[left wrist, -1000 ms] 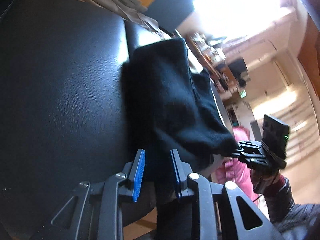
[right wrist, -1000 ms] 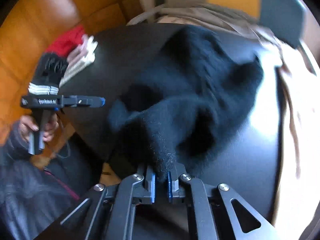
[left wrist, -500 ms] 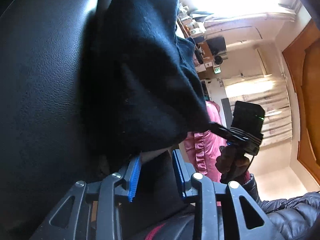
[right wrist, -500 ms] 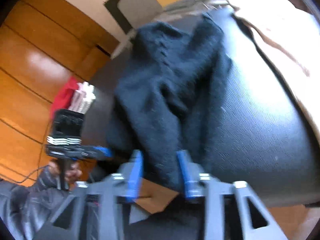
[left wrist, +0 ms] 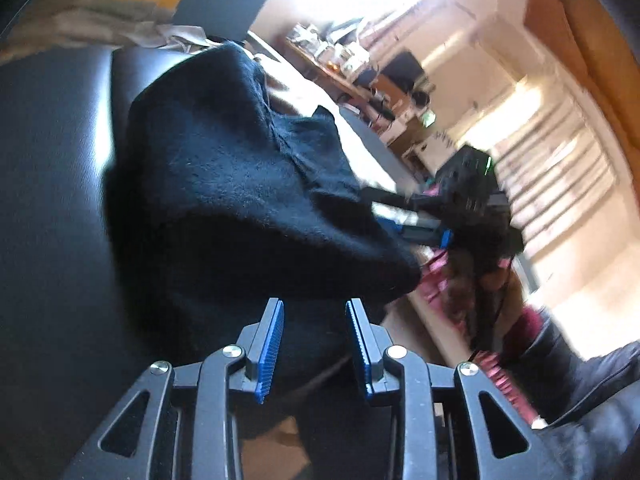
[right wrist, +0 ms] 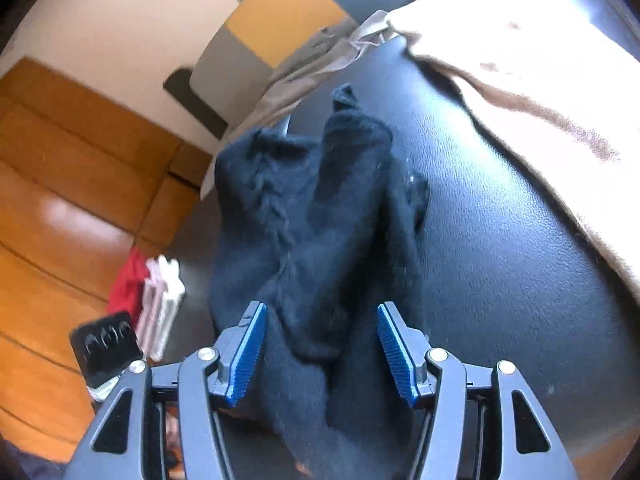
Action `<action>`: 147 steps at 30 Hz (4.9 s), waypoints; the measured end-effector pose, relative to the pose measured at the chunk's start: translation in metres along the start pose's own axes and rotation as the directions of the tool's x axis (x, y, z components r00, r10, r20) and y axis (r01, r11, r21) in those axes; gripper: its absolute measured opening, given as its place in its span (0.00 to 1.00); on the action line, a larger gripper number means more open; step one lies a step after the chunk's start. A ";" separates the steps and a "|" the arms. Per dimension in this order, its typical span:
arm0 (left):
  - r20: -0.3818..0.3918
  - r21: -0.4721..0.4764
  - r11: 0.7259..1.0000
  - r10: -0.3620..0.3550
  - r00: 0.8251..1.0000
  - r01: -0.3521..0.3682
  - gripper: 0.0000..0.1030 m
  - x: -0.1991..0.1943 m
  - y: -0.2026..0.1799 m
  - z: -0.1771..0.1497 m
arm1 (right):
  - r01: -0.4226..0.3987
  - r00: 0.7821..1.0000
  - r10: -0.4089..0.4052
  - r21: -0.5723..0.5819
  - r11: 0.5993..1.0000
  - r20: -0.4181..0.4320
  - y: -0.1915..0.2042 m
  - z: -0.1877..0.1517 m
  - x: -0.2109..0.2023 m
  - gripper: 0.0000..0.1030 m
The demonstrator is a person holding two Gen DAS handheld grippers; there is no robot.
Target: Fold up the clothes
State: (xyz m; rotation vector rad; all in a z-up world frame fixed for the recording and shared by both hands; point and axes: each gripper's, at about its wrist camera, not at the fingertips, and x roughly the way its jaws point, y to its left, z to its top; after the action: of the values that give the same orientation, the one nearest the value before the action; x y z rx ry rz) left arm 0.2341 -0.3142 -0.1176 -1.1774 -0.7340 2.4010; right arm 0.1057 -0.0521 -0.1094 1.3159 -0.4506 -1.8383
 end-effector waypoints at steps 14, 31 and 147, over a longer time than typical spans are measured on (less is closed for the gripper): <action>-0.126 0.202 0.974 0.128 0.984 -0.101 0.32 0.002 -0.003 -0.022 | 0.332 0.943 -0.297 -0.377 0.865 0.147 0.073 0.044 -0.001 0.08; 0.130 -0.035 0.998 0.047 0.990 -0.043 0.32 -0.066 0.036 0.071 | 0.349 0.931 -0.303 -0.252 0.903 0.205 0.021 0.022 -0.019 0.27; 0.329 -0.842 0.488 0.802 0.499 -0.229 0.38 -0.491 0.243 -0.060 | -0.589 0.789 0.117 -0.689 0.422 -0.603 0.621 -0.010 0.448 0.32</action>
State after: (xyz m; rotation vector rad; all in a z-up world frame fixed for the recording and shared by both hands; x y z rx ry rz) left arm 0.5460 -0.7505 0.0083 -0.6959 -1.9718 3.3605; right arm 0.3103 -0.7756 0.0357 0.7720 0.4248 -0.9973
